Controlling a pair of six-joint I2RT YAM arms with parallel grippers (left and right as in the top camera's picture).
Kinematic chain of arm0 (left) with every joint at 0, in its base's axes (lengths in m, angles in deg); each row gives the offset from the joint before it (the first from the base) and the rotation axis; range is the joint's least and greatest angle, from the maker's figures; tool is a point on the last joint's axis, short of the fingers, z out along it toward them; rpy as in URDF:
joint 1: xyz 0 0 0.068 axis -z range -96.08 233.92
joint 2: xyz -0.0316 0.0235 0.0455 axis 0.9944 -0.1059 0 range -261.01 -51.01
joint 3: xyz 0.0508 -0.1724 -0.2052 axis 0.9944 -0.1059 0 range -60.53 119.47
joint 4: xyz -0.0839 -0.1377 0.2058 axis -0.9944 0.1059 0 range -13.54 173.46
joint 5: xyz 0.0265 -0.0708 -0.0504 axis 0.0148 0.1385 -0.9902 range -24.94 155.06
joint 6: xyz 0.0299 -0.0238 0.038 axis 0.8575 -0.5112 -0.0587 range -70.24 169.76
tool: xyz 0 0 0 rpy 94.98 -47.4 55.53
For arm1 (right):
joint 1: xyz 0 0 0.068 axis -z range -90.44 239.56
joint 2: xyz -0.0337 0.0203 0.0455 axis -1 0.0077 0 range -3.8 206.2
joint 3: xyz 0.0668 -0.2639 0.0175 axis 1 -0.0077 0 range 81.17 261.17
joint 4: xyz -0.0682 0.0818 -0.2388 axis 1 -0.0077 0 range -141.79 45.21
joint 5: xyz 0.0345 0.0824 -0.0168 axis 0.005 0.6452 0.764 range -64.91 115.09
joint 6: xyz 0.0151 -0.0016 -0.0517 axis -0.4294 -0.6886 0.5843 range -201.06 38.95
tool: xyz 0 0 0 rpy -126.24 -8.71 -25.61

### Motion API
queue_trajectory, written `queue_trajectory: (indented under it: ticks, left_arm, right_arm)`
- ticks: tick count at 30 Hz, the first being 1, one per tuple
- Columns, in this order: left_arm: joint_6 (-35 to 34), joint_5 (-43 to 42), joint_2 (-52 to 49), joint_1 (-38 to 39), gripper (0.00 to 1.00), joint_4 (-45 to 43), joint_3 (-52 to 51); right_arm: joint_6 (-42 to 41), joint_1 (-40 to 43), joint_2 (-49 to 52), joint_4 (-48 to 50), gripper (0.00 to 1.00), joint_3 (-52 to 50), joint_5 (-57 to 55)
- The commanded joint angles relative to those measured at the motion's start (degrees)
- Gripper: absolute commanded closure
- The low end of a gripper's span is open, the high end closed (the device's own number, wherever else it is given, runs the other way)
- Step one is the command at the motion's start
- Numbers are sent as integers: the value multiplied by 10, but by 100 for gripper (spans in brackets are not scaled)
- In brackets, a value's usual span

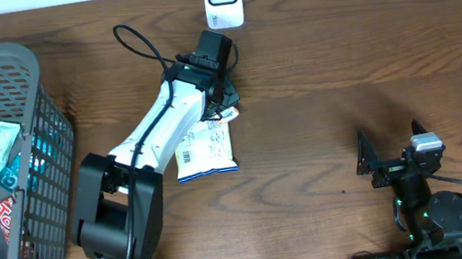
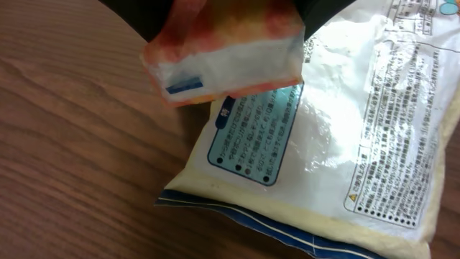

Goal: Scan the item barcode
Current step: 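Place the orange box on the table right of the snack bag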

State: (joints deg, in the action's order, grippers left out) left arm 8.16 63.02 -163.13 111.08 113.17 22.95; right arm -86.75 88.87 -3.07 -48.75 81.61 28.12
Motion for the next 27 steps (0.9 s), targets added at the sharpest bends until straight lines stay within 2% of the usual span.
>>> queue_trajectory:
  ticks: [1,3,5,8,10,15,22,27]
  left_arm:
    - [-7,-5,0,-1,59,-2,-2]
    - [-7,-6,0,-1,46,-2,-2]
    - [-7,-11,0,-1,38,-1,-2]
    - [-7,-19,2,-1,13,-1,-2]
    - [-5,-19,7,-1,6,1,-1]
    - [13,-21,52,-10,0,2,1]
    - [46,-25,194,-52,1,3,5]
    - [104,-24,304,-110,1,3,18]
  right_arm:
    - [-7,-4,-3,-1,1,-1,-1]
    - [-7,-4,-3,-1,1,-1,-1]
    - [-7,-4,-3,-1,1,-1,-1]
    - [-7,-4,-3,-1,1,-1,-1]
    - [-7,-4,-3,-1,1,-1,-1]
    - [-7,-4,-3,-1,1,-1,-1]
    - [-7,-4,-3,-1,1,-1,-1]
    - [-7,-4,-3,-1,1,-1,-1]
